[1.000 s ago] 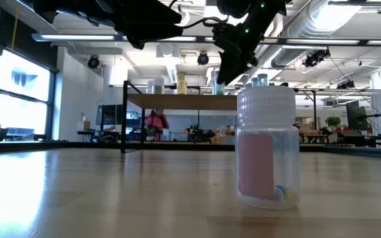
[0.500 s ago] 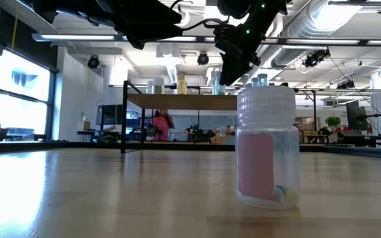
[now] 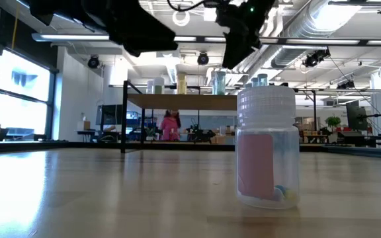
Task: Pick and place medicine bottles onto shelf by color
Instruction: Put the white pill bottle on the shelf aligned with the other white pill bottles
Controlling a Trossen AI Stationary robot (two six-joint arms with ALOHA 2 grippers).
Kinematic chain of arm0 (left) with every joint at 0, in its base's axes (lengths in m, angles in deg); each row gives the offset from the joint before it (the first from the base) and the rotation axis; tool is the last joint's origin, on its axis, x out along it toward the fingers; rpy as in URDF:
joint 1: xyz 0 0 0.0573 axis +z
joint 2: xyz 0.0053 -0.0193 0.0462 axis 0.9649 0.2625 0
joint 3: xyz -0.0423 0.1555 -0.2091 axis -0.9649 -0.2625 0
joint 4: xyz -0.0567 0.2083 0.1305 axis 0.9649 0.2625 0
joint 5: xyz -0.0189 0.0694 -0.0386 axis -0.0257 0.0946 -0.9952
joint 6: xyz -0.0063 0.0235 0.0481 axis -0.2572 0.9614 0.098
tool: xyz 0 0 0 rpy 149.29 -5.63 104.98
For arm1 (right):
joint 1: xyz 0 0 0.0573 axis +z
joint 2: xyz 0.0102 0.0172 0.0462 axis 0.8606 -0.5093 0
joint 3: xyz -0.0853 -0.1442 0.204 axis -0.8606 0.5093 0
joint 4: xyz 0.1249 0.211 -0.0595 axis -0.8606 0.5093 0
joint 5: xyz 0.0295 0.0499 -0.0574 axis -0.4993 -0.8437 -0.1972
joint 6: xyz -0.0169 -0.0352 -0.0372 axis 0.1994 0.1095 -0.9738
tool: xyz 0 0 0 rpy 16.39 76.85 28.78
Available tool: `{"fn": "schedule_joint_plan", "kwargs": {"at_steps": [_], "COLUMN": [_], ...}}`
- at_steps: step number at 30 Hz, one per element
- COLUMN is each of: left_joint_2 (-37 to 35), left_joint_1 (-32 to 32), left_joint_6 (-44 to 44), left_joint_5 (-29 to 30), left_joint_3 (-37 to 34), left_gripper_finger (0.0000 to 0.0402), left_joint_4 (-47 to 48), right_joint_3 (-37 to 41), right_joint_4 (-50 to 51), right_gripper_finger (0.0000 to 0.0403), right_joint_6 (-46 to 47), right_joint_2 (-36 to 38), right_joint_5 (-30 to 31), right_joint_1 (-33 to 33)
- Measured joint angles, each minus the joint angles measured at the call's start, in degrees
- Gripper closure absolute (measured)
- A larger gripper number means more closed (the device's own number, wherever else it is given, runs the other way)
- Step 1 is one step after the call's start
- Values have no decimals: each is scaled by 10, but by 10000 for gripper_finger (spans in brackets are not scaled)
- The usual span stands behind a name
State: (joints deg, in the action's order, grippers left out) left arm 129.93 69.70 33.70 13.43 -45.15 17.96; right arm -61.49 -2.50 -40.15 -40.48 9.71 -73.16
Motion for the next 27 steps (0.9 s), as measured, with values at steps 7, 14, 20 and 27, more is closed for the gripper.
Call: {"fn": "schedule_joint_plan", "kwargs": {"at_steps": [7,14,20,27], "left_joint_2": [-35,-86,-106,-107], "left_joint_1": [0,-18,-57,-99], "left_joint_6": [-45,-74,-110,-117], "left_joint_5": [0,5,7,48], "left_joint_3": [0,0,0,-5], "left_gripper_finger": [186,186,186,186], "left_joint_4": [91,169,251,272], "right_joint_3": [-68,-97,-75,17], "right_joint_4": [106,178,225,205], "right_gripper_finger": [236,236,236,236], "right_joint_6": [20,28,25,42], "right_joint_2": [0,1,1,2], "right_joint_5": [0,-35,-134,-160], "right_joint_1": [30,67,105,161]}}
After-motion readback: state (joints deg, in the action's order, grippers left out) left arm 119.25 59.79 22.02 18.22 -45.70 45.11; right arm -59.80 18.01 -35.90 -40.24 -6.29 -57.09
